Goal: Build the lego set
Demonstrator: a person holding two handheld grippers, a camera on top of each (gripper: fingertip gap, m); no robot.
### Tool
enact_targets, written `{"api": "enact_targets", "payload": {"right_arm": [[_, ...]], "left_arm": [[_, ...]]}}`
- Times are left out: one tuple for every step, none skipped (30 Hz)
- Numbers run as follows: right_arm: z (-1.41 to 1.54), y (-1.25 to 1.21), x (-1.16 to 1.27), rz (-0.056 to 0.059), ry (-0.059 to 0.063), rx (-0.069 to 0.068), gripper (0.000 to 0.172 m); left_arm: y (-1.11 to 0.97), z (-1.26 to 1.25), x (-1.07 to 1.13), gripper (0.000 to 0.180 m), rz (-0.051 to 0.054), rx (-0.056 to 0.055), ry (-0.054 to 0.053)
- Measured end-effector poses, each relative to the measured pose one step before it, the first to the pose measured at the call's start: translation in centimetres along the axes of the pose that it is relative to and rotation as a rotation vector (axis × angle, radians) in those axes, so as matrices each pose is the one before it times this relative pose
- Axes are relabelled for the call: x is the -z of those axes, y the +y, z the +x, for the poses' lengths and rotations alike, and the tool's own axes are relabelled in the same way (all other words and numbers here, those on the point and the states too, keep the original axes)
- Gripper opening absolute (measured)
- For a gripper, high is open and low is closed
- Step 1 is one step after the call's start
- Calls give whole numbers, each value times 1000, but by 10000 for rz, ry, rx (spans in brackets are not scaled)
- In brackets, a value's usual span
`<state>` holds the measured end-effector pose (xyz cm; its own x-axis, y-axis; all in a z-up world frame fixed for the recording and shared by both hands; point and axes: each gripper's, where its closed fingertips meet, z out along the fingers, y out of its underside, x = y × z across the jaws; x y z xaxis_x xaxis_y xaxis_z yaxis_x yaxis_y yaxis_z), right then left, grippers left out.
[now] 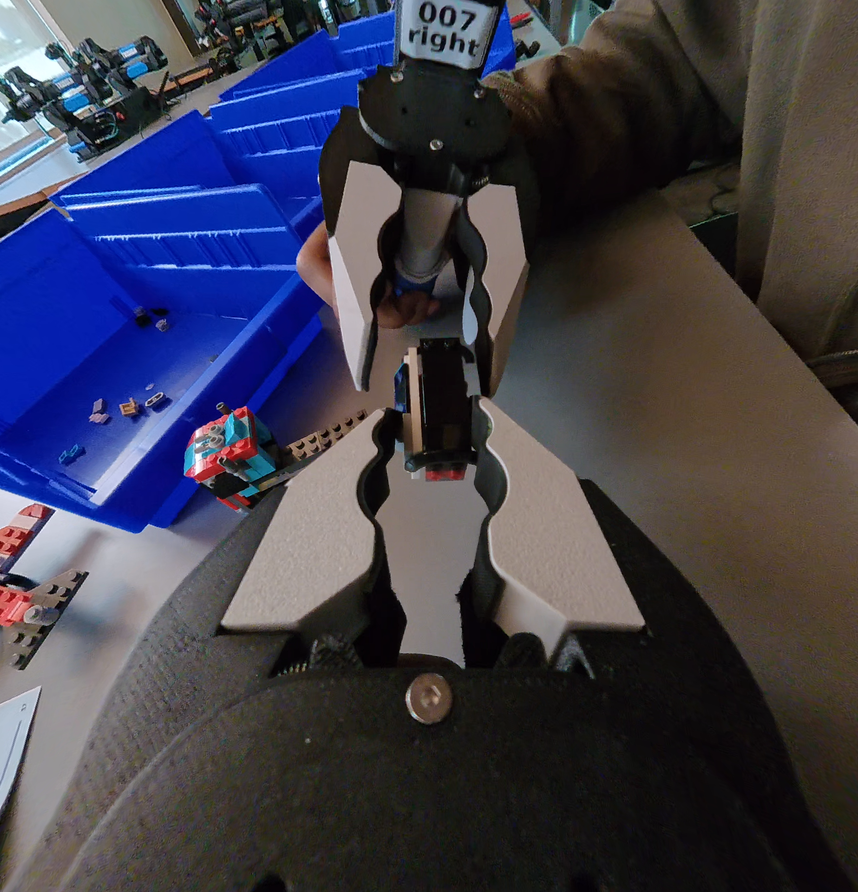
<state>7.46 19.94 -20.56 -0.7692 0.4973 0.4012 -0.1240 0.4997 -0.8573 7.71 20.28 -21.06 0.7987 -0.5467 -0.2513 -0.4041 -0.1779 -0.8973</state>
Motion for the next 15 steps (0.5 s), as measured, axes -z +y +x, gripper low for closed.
{"api": "enact_targets", "payload": {"right_arm": [[-102,10,-71,-71,-54,-9,50],[-127,71,-71,-74,-74,-45,50],[-69,103,-70,-73,-45,-54,50],[-12,123,-62,-79,-6,-52,49],[22,123,-93,-93,15,-40,47],[-12,102,-109,-84,18,-11,46],[9,93,-133,-82,47,23,41],[-29,108,-157,-91,47,61,37],[-34,53,-102,-45,49,64,37],[14,24,-34,-1,56,45,36],[60,-28,14,51,71,22,36],[81,-97,67,104,99,59,36],[146,-87,72,81,131,60,35],[186,-141,80,93,129,35,35],[136,-187,99,137,92,13,34]], "left_arm": [[159,-21,-55,32,-113,-34,-25],[175,-40,-53,32,-120,-14,-24],[149,-16,-53,32,-91,18,-10],[94,-14,-47,32,-60,14,-5],[81,2,-47,32,-60,14,3],[99,-7,-53,32,-69,15,-2],[58,18,-45,32,-52,10,9],[15,-32,-40,32,-30,50,-16],[55,49,-24,32,-35,18,42],[32,22,-1,32,0,10,7],[-24,-31,15,32,50,47,-19],[-141,-26,31,32,110,76,-3],[-197,-83,33,32,143,81,-35],[-153,-93,35,33,117,75,-27],[-127,-20,38,34,125,88,27]]}}
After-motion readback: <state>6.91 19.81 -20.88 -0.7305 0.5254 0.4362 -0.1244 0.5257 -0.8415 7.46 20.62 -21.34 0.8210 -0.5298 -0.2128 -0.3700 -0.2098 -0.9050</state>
